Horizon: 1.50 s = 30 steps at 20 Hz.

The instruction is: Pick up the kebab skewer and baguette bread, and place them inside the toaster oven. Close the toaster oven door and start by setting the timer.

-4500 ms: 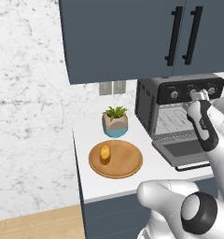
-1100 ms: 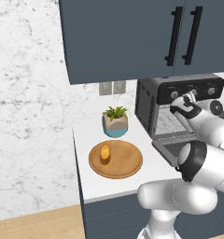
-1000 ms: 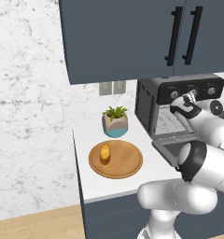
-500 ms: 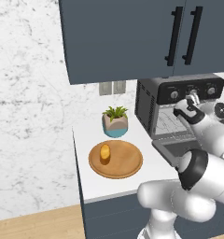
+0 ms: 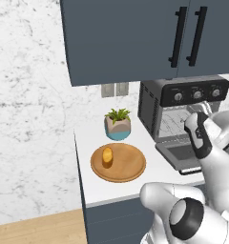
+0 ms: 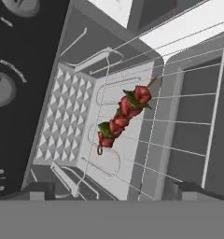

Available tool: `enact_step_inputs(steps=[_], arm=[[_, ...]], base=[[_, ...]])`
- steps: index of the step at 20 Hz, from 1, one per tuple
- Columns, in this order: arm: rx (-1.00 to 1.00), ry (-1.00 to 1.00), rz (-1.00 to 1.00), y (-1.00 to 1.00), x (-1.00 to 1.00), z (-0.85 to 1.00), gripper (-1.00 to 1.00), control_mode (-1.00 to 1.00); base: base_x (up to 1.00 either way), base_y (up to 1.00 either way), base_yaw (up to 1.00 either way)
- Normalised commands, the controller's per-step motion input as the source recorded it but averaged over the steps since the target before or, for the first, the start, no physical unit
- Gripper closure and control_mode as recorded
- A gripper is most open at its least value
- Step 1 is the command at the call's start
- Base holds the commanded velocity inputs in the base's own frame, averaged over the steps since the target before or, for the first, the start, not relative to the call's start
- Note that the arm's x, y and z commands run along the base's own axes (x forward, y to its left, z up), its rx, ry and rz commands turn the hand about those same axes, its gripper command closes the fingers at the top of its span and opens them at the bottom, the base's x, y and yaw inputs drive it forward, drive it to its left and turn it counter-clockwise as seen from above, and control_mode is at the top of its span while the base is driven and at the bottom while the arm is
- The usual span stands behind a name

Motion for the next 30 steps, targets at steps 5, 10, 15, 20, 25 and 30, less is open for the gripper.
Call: enact_step_inputs(steps=[5, 10, 15, 20, 25, 30], arm=[[-0.06, 0.18, 0.28, 0.57, -0.22, 0.29, -1.0, -1.0], [-0.12, 0.21, 0.25, 0.69, -0.39, 0.22, -1.0, -1.0], [-0.13, 0.24, 0.23, 0.79, -0.42, 0.09, -1.0, -1.0], [-0.14, 0.21, 0.24, 0.82, -0.29, 0.02, -1.0, -1.0], [-0.15, 0.14, 0.27, 0.76, -0.08, 0.0, -1.0, -1.0], [-0.15, 0.08, 0.25, 0.51, 0.0, 0.0, -1.0, -1.0]], base=[[0.0, 0.0, 0.0], [0.0, 0.0, 0.0], [0.0, 0.0, 0.0], [0.0, 0.0, 0.0], [0.0, 0.0, 0.0], [0.0, 0.0, 0.0]])
